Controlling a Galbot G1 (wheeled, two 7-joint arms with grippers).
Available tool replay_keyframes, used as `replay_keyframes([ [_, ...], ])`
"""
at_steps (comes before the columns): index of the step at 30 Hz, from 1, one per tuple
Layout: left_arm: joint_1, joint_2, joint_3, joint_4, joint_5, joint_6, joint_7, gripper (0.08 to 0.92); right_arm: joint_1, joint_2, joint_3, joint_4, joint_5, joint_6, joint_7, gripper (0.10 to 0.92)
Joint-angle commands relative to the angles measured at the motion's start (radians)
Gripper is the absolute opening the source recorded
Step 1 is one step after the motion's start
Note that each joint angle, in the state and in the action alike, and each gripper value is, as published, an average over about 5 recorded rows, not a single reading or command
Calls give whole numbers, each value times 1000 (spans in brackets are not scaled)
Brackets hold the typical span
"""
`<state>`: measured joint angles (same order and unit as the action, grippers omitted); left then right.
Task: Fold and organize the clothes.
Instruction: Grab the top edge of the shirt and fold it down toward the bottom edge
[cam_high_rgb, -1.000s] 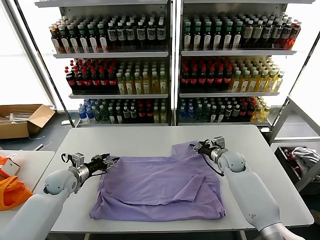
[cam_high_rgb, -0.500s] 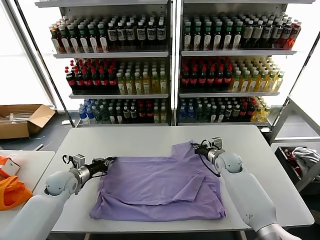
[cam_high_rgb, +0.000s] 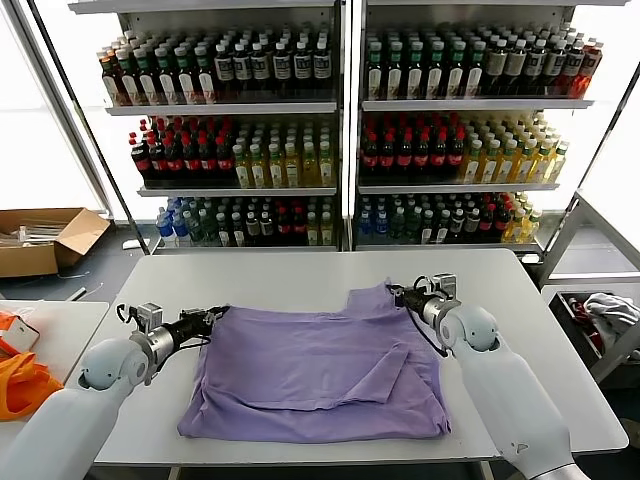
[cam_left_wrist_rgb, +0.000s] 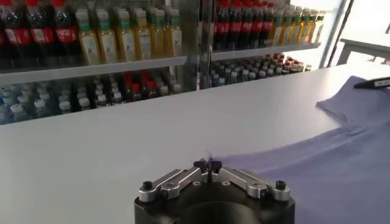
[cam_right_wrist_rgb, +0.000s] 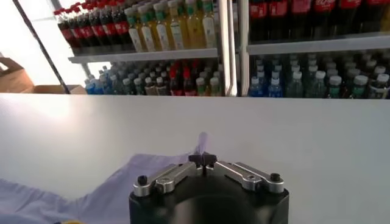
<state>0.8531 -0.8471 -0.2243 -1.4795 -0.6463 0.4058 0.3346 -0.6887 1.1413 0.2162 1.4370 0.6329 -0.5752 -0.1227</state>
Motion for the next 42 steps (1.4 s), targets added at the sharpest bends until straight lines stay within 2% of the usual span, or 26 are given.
replay_keyframes([
  [1, 198, 33, -119, -224, -6, -12, -8, 84, -205, -61, 108, 308, 96, -3, 33, 105],
  [9, 401, 51, -248, -416, 2, -1, -54, 84, -485, -104, 257, 532, 107, -2, 44, 105],
  [18, 677, 19, -397, -586, 45, 33, -98, 84, -815, -78, 407, 732, 79, 16, 34, 105],
  [24, 781, -9, -434, -617, 118, 26, -83, 84, -948, -43, 429, 776, 36, 45, 26, 105],
  [29, 805, -28, -432, -613, 179, 19, -82, 87, -986, -36, 432, 772, -24, 79, 24, 108],
  [32, 803, -39, -454, -633, 178, 19, -93, 129, -989, -34, 448, 779, -28, 98, 29, 154],
  [37, 801, -39, -534, -679, 162, 18, -109, 269, -987, -44, 485, 803, -23, 135, 24, 300],
  [40, 817, -48, -574, -715, 138, 12, -139, 356, -989, -39, 513, 812, -53, 213, 3, 387],
  [42, 828, -70, -568, -731, 129, -3, -188, 416, -992, -29, 527, 808, -113, 306, -22, 439],
])
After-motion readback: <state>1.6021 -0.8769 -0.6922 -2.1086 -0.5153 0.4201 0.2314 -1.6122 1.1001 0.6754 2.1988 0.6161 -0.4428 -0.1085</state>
